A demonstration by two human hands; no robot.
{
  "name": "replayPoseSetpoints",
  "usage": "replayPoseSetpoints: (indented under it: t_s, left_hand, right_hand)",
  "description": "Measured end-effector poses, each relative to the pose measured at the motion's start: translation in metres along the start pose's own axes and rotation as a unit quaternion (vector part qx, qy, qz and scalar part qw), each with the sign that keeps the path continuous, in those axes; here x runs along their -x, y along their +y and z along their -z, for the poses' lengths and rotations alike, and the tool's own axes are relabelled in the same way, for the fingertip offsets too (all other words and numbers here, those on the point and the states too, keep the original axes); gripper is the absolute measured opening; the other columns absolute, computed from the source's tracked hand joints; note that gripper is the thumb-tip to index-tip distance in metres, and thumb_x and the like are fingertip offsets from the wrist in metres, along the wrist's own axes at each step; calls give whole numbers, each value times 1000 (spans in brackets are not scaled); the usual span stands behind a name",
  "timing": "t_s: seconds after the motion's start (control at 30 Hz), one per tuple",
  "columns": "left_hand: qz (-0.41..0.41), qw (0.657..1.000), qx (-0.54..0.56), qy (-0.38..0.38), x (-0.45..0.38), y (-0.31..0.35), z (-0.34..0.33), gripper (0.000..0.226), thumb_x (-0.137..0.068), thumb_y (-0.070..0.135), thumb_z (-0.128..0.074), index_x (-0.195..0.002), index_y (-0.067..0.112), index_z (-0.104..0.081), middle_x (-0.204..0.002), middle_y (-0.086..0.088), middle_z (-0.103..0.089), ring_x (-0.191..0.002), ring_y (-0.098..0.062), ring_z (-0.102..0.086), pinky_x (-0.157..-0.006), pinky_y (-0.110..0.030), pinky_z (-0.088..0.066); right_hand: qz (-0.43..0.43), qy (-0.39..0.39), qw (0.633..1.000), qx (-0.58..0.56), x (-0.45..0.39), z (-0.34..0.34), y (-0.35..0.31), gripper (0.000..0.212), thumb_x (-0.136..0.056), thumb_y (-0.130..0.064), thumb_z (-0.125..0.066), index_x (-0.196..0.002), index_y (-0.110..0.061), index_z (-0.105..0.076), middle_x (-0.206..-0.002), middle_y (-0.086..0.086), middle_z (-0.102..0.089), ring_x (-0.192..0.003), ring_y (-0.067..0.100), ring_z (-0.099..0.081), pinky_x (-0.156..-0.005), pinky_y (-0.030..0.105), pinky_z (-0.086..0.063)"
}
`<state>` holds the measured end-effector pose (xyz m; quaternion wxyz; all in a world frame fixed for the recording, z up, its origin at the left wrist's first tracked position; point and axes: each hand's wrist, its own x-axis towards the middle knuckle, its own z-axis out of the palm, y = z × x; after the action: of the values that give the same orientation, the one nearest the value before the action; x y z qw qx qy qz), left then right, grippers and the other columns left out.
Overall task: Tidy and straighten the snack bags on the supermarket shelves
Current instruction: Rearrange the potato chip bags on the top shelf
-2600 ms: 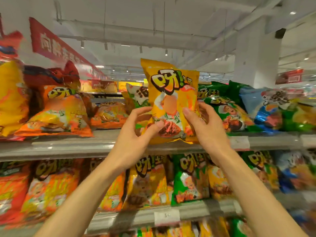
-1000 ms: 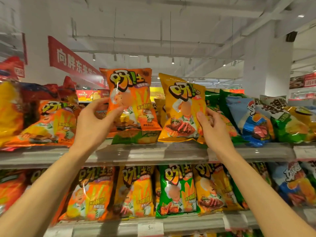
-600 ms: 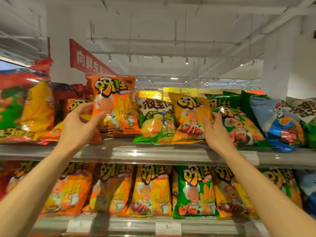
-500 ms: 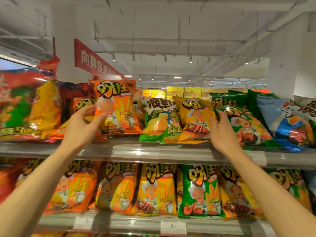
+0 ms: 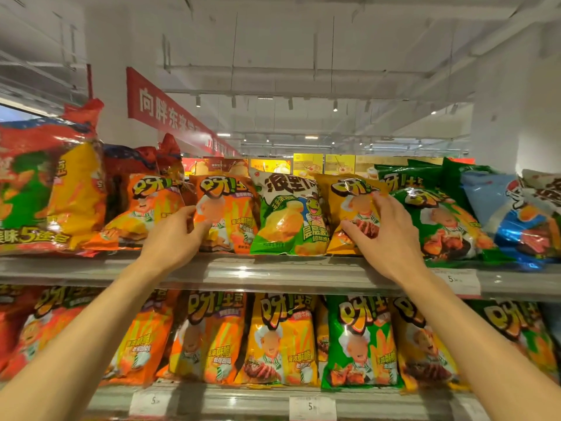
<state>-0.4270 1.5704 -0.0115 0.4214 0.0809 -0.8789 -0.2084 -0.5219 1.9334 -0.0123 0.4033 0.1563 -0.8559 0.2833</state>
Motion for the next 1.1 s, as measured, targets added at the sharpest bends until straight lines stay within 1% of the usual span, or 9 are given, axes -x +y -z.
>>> replayPoseSetpoints:
  t_s: [0.23,0.33,0.43,0.53,0.67,0.77,0.87,0.97,1.1]
  left_hand:
    - [-35,998,-43,-17,-4,-2,-7,43,-103,48,-50,-131,16,-60,-83,-3,-66,-78,-28,-61,-62,-40,-47]
    - [-23,997,-68,-31,0,-1,-5,51,-103,52,-46,-139,18,-56,-102,-13,-67,-94,-35,-62,-73,-44,-52]
    - [-27,992,-102,71,11,8,-6,56,-99,47,-59,-144,14,-51,-129,-18,-54,-114,-40,-57,-77,-50,-53]
    - [-123,977,-87,154,18,22,-6,43,-96,30,-67,-132,8,-58,-122,-19,-54,-110,-38,-56,-70,-45,-50]
    - [-123,986,12,110,10,52,-13,35,-99,37,-63,-126,15,-63,-116,-3,-64,-98,-19,-60,-79,-37,-50]
    - [-75,993,90,12,1,73,-21,41,-100,45,-59,-131,19,-63,-118,1,-70,-97,-18,-66,-85,-38,-54]
    - [-67,993,78,-56,-9,90,-31,48,-102,44,-56,-141,16,-57,-132,-7,-68,-115,-25,-65,-96,-37,-52]
    - [-72,995,26,-59,-15,100,-40,48,-104,43,-49,-144,15,-53,-131,-8,-68,-115,-29,-64,-96,-43,-53]
    - [-58,997,34,-49,-16,103,-47,45,-105,41,-47,-143,18,-54,-127,-5,-69,-108,-25,-64,-86,-36,-51]
  right_hand:
    - [20,-36,995,94,9,-13,6,87,-93,-74,-36,-160,-19,-27,-170,14,-17,-157,32,-14,-125,55,-18]
    - [16,-56,993,103,11,-13,8,88,-94,-76,-31,-162,-21,-22,-171,13,-12,-158,31,-9,-127,53,-13]
    - [23,-43,996,76,11,-9,8,80,-97,-70,-39,-160,-22,-29,-170,13,-17,-158,29,-11,-127,49,-11]
    - [52,39,998,11,11,-7,4,58,-99,-54,-53,-144,-18,-54,-158,10,-41,-149,29,-31,-120,48,-25]
    - [97,104,988,-60,6,-3,-16,33,-101,-38,-54,-114,-12,-69,-122,5,-62,-116,24,-55,-97,42,-46]
    - [117,23,989,-88,-2,-2,-41,24,-102,-30,-56,-119,-16,-67,-110,-2,-68,-94,14,-60,-84,36,-52]
    - [111,-93,989,-26,-15,-7,-66,36,-106,-35,-50,-132,-13,-60,-120,5,-70,-105,24,-65,-89,38,-52]
    - [45,-173,984,-2,-25,-14,-83,46,-109,-42,-40,-135,-5,-52,-126,17,-66,-117,36,-61,-89,40,-46]
    - [-33,-210,976,-38,-31,-17,-93,60,-107,-50,-38,-132,2,-56,-127,19,-65,-115,34,-61,-83,36,-42]
